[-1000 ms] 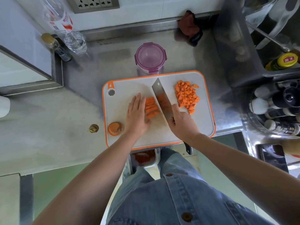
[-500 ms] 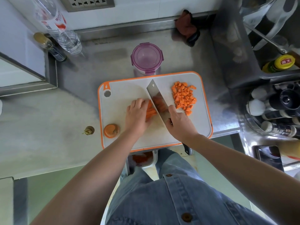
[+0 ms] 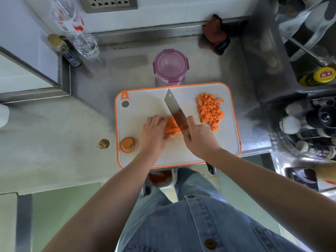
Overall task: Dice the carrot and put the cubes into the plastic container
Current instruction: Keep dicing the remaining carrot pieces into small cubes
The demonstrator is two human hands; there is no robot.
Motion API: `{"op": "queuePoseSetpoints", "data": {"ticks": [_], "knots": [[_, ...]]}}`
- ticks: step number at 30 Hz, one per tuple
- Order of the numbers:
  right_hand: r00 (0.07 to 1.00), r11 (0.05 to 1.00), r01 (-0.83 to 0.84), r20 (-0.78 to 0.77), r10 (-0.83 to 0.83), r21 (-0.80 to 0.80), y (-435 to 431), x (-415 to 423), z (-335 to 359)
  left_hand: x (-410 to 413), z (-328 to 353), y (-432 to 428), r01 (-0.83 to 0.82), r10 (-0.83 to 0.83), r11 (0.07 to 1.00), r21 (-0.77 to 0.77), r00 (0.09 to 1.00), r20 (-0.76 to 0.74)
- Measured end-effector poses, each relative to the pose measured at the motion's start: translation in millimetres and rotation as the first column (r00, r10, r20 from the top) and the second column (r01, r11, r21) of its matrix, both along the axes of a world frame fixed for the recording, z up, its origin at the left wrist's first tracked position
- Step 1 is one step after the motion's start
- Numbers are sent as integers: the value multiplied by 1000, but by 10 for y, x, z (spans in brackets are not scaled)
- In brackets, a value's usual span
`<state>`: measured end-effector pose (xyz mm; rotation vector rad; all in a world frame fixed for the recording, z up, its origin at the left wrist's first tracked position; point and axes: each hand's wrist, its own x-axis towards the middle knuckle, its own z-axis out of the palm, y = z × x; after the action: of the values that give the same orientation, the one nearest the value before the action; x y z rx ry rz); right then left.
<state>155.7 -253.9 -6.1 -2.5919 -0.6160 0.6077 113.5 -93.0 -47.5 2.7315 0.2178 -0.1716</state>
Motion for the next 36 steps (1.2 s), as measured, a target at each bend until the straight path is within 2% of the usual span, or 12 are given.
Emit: {"op": "queuePoseSetpoints", "data": {"ticks": [11,18,27,31,36], "knots": [[996,997,24,-80,-30,-77,142,-28,-8,48,0,-13,-44,45,998,-37,999,18],[994,990,56,-83,-67,-126,190,-39,-67,68,-15,26,-26,28,996,-88,999,19],[996,984,63,-53,-73,-168,233,-90,-111,81,24,9,-27,26,997,-74,1000,-13],[995,985,84,-38,-91,-152,232,-78,-103,77,44,-5,-29,28,998,-60,999,-29],[996,995,86,-32,-87,-50,154,-27,-50,44,45,-20,-5,5,1000,-20,1000,-27]]}}
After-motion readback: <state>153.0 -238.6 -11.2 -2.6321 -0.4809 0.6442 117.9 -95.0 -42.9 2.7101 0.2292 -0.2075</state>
